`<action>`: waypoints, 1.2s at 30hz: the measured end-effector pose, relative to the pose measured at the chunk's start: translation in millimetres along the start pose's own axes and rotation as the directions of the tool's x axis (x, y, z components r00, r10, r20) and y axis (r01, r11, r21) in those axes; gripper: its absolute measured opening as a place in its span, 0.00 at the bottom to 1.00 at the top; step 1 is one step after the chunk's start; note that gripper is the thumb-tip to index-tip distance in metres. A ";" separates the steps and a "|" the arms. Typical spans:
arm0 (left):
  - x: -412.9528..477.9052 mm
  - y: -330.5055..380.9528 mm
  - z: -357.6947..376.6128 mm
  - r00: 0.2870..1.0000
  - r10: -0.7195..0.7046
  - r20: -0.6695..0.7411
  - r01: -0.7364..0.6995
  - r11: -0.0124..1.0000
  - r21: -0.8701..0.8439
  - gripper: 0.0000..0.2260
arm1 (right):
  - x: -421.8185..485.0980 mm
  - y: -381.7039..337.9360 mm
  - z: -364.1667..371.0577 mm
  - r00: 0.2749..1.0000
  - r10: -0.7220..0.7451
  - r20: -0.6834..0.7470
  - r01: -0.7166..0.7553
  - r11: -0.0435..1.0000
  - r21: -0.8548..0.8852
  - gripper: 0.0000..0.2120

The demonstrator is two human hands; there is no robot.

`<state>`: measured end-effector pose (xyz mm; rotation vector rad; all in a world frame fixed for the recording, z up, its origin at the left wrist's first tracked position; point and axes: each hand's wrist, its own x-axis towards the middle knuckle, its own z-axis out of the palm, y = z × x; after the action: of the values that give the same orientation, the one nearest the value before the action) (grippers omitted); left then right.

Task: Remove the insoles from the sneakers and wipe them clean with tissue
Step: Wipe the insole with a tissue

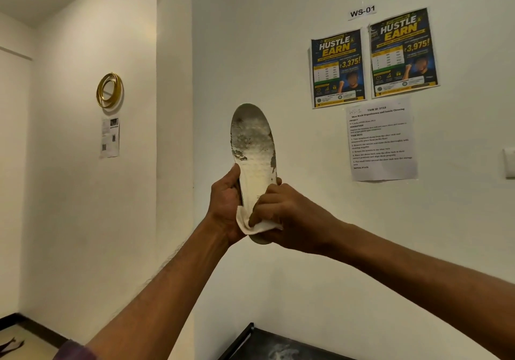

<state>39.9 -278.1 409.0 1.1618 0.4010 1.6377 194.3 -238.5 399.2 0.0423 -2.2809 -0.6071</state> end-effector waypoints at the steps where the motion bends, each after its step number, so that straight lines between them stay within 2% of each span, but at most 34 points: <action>1: 0.2 0.4 -1.2 1.000 0.013 -0.012 -0.014 1.000 -0.006 0.29 | -0.6 1.7 -0.8 1.000 0.023 -0.003 -0.023 1.000 -0.001 0.08; 4: 1.8 0.9 -3.5 0.999 0.021 -0.029 -0.021 1.000 -0.014 0.29 | -4.3 4.2 -2.0 0.996 0.082 -0.047 -0.083 0.996 -0.017 0.09; 7: 3.1 1.8 -5.4 0.998 0.024 -0.060 -0.021 0.998 0.052 0.29 | -9.0 -4.1 6.3 0.998 0.002 0.059 0.001 0.999 -0.051 0.09; 11: 3.7 1.9 -5.8 0.997 0.040 -0.060 -0.039 0.999 0.009 0.28 | -17.2 1.1 5.3 0.994 0.107 -0.003 -0.107 0.993 -0.043 0.11; 14: 5.8 0.0 -8.7 0.997 0.039 -0.059 -0.037 0.998 0.046 0.31 | -23.2 -4.6 15.4 0.996 0.011 0.088 -0.004 0.997 -0.081 0.11; 18: 7.5 -0.4 -9.9 0.997 0.054 -0.052 -0.055 0.998 -0.008 0.28 | -25.9 8.7 7.5 0.993 0.118 0.020 -0.115 0.986 -0.121 0.11; 22: 9.2 -2.5 -12.1 0.998 0.045 -0.049 -0.045 0.999 0.014 0.30 | -30.1 -0.1 14.3 0.990 0.013 0.138 0.007 0.990 -0.141 0.12; 26: 8.2 -2.4 -10.9 0.998 0.050 -0.039 -0.051 0.998 -0.036 0.28 | -30.9 12.2 2.6 0.989 0.140 0.046 -0.130 0.977 -0.170 0.12; 29: 7.5 -4.2 -10.0 0.998 0.046 -0.038 -0.046 0.999 -0.008 0.30 | -33.1 6.2 11.8 0.989 0.035 0.147 0.002 0.971 -0.240 0.13; 30: 7.4 -5.1 -10.4 0.998 0.048 -0.043 -0.049 0.999 -0.009 0.29 | -32.9 8.3 10.8 0.990 0.031 0.141 0.009 0.961 -0.275 0.13; 33: 7.5 -4.2 -10.9 0.998 0.058 -0.040 -0.060 0.997 -0.045 0.28 | -29.7 20.5 -2.3 0.995 0.104 -0.005 -0.099 0.926 -0.365 0.10; 34: 7.8 -3.6 -10.6 0.998 0.056 -0.036 -0.057 0.997 -0.046 0.28 | -29.0 20.3 -2.8 0.996 0.093 -0.008 -0.089 0.916 -0.392 0.08; 36: 7.6 -3.7 -10.2 0.998 0.044 -0.034 -0.045 0.999 -0.024 0.29 | -29.1 12.8 3.7 0.996 0.000 0.087 0.038 0.900 -0.434 0.07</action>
<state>33.5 -267.2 405.2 1.1334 0.3777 1.6977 214.3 -219.5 383.0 -0.1830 -2.1739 -1.1367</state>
